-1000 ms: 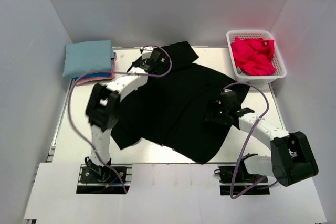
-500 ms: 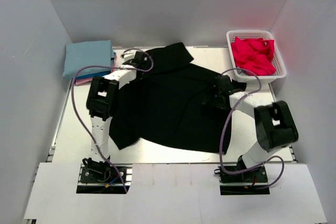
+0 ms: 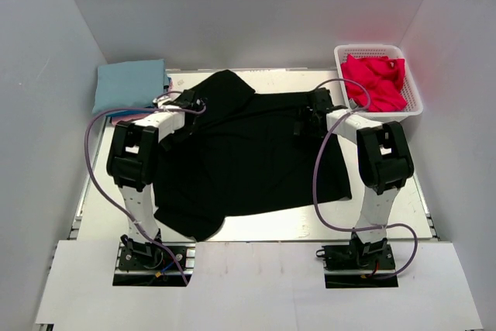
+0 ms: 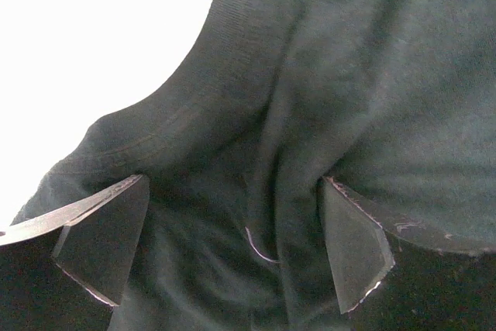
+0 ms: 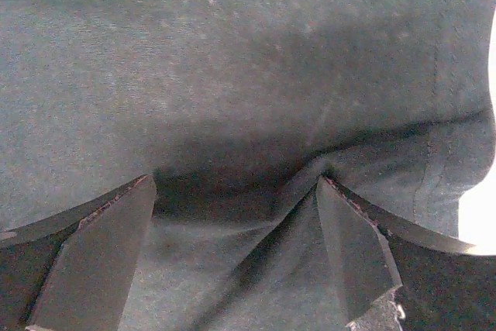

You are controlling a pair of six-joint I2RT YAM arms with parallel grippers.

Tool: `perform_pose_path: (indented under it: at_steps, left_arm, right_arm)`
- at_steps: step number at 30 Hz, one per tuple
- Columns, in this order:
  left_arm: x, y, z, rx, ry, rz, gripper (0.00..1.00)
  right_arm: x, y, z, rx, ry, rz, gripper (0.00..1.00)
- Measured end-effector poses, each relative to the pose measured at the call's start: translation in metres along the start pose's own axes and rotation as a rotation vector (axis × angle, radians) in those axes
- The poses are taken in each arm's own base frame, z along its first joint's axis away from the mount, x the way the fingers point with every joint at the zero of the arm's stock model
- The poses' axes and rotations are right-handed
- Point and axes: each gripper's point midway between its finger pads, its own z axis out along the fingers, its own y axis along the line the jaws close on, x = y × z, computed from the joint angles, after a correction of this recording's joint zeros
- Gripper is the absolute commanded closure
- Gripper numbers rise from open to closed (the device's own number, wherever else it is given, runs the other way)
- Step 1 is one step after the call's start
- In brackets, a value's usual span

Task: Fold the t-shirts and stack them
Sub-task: Flatten out the tshirt

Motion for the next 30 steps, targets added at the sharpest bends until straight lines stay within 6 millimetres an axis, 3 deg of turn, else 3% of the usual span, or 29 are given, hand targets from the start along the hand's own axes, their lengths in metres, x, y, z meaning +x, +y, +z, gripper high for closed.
perform_pose_path:
  at_steps: [5, 10, 13, 16, 19, 23, 25, 29, 30]
  left_arm:
    - [0.003, -0.009, -0.009, -0.001, 0.032, 0.083, 0.01]
    - [-0.002, -0.021, -0.031, 0.092, 0.032, 0.166, 0.01]
    - [-0.018, -0.041, -0.047, 0.197, 0.002, 0.199, 0.01]
    - [-0.046, -0.074, -0.060, 0.300, -0.054, 0.205, 0.01]
    - [-0.075, -0.115, -0.065, 0.377, -0.122, 0.210, 0.01]
    - [-0.095, -0.171, -0.047, 0.426, -0.170, 0.227, 0.01]
    - [-0.091, -0.193, -0.027, 0.434, -0.175, 0.247, 0.01]
    - [-0.057, -0.203, 0.012, 0.420, -0.121, 0.335, 0.01]
    - [-0.059, -0.208, 0.012, 0.439, -0.138, 0.343, 0.01]
  right_arm:
    - [-0.002, -0.024, 0.000, 0.068, 0.023, 0.040, 0.10]
    - [0.000, -0.052, -0.006, 0.130, 0.046, 0.054, 0.10]
    - [-0.002, -0.044, -0.021, 0.065, 0.030, 0.030, 0.10]
    - [-0.018, -0.023, -0.040, -0.038, -0.030, 0.004, 0.10]
    - [-0.034, -0.009, -0.047, -0.094, -0.074, -0.017, 0.10]
    - [-0.055, 0.002, -0.035, -0.116, -0.093, -0.024, 0.10]
    - [-0.059, 0.005, -0.022, -0.117, -0.086, -0.022, 0.10]
    - [-0.053, 0.005, 0.004, -0.100, -0.041, -0.019, 0.10]
    - [-0.052, 0.005, 0.011, -0.096, -0.030, -0.019, 0.10]
